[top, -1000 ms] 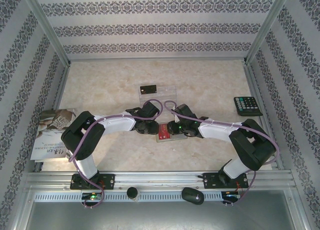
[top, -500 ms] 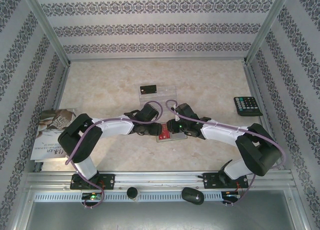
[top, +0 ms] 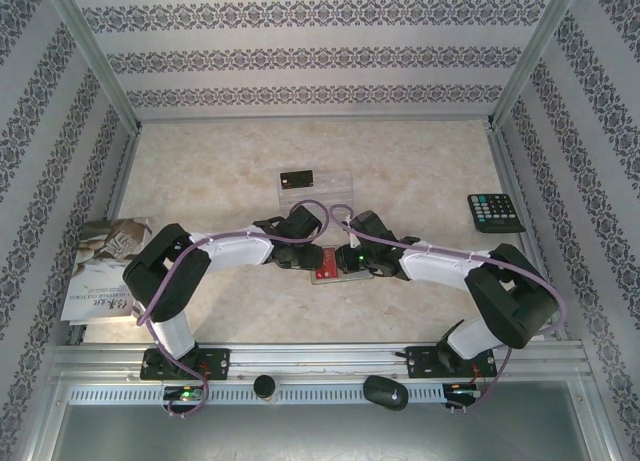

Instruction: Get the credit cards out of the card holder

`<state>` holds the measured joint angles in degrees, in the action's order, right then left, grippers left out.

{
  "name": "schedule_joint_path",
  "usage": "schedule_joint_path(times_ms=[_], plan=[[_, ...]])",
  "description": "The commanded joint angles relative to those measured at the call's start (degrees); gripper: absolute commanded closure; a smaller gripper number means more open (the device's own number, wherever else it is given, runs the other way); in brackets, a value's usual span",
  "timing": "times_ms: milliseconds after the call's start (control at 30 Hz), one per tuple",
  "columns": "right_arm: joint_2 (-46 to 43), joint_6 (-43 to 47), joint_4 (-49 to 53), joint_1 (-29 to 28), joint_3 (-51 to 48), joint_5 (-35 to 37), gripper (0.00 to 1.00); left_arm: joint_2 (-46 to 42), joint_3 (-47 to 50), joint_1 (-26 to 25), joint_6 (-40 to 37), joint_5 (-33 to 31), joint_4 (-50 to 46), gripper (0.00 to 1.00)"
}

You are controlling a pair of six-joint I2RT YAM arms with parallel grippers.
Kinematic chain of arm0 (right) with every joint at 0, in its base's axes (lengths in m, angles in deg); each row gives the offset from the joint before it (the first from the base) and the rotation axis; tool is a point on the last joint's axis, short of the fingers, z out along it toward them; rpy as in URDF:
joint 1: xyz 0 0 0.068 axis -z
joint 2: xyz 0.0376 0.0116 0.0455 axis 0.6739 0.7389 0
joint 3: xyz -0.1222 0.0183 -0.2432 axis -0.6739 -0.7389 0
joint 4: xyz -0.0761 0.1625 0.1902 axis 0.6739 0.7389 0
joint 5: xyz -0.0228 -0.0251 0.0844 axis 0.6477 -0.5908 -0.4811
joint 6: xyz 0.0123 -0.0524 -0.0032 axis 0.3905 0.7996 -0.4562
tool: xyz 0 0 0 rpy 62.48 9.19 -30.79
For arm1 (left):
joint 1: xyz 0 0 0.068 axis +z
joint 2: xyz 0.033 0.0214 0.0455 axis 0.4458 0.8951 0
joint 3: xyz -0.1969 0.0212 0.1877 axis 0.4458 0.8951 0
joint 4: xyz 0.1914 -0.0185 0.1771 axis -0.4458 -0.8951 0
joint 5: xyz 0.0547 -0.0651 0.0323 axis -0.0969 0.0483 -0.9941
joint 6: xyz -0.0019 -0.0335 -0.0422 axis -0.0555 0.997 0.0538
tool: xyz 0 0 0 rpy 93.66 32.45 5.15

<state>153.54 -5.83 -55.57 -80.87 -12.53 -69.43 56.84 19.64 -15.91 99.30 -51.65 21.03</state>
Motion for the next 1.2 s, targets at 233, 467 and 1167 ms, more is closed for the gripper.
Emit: schedule_joint_path(times_ms=[233,467,1167], plan=[[2.72,-2.78,-4.47,2.78,-1.04,-5.60,0.83,9.52,0.27,-1.38,-0.52,3.07,8.86,0.49],[4.11,-4.58,-6.83,4.75,-1.60,-9.54,0.83,9.19,1.72,-1.11,-0.50,3.02,9.19,0.53],[5.26,-4.92,-5.56,2.47,-0.43,-5.49,0.81,10.13,1.31,-1.11,-0.72,4.06,9.71,0.62]])
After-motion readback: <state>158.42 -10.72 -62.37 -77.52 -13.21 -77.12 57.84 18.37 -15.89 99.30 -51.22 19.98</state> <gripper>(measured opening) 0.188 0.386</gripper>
